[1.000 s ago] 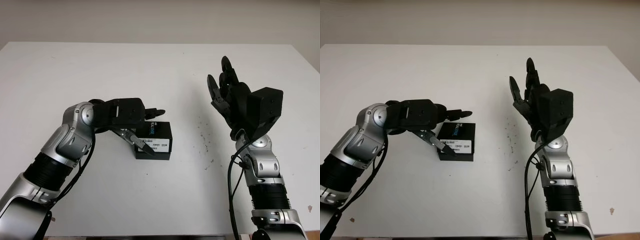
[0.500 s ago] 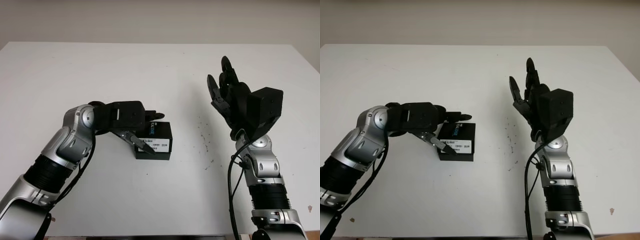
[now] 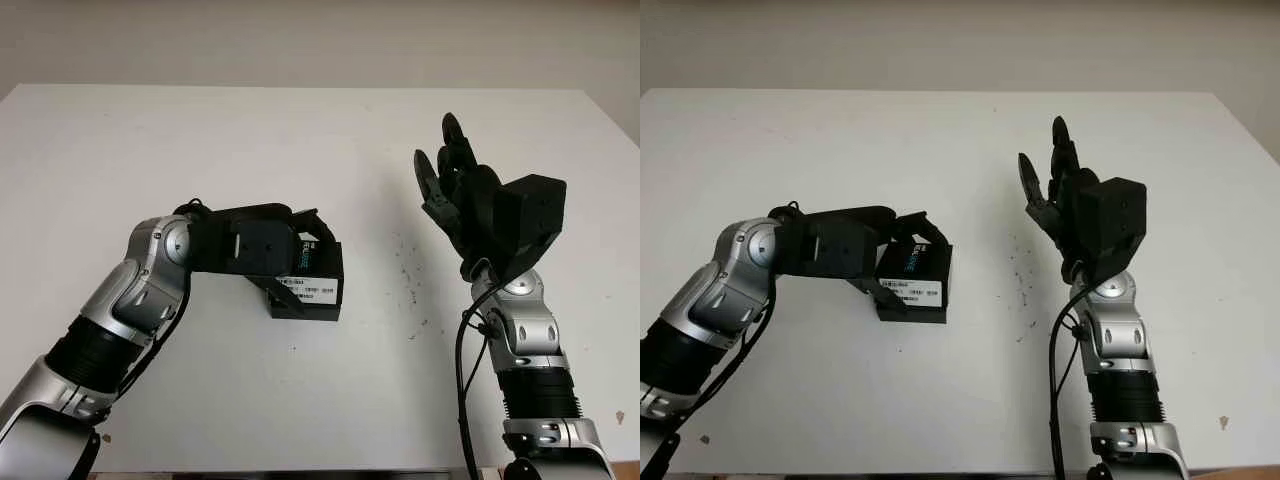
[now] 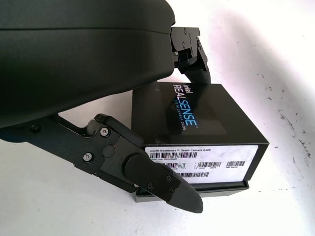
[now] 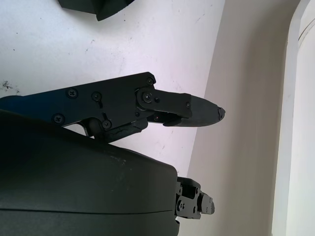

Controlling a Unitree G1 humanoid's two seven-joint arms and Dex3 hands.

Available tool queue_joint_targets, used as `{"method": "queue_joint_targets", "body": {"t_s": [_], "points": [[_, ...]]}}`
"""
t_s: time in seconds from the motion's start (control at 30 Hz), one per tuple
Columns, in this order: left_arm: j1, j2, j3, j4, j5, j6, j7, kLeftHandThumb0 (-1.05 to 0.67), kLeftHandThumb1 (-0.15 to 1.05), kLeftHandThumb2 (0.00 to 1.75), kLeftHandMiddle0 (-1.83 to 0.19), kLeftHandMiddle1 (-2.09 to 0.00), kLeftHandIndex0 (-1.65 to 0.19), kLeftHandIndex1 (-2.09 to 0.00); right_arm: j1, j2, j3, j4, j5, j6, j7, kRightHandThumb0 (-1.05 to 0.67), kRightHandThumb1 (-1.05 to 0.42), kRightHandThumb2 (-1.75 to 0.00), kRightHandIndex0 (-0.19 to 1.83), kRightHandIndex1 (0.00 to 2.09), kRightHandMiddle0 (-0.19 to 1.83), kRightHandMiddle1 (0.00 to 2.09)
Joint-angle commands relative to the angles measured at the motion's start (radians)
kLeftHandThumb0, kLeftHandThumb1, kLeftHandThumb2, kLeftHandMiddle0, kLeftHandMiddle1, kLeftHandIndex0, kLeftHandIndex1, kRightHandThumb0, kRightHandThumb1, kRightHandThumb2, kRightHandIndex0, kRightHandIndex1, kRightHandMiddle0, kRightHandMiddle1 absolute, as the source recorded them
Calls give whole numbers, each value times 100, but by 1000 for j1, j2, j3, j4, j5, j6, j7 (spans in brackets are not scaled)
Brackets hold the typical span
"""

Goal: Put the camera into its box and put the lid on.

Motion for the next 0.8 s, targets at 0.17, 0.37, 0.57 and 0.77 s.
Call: {"method": "queue_joint_targets", "body": {"t_s": [0.17,0.37,0.57,0.77], "points": [[19,-1,0,4,-2,-6,-5,-30,94,7,-39,-179,-22,-153,-5,-3,-5,-17,4,-1,6,-53,-105,-48,-19,4,-14,5],[24,-5,3,7,0,-11,7,-30,99,7,-40,-178,-22,-151,-1,-4,-6,-22,-1,-6,2,-52,-105,-48,-19,4,-13,5],[48,-21,24,-11,-9,-6,51,-25,104,7,-38,-187,-19,-158,3,-5,-6,-22,-7,-12,-2,-51,-105,-48,-18,5,-13,6],[63,-38,48,-51,-25,43,69,-22,105,11,-44,-177,-18,-157,4,-6,-6,-23,-5,-11,7,-52,-105,-47,-18,5,-13,5]]}}
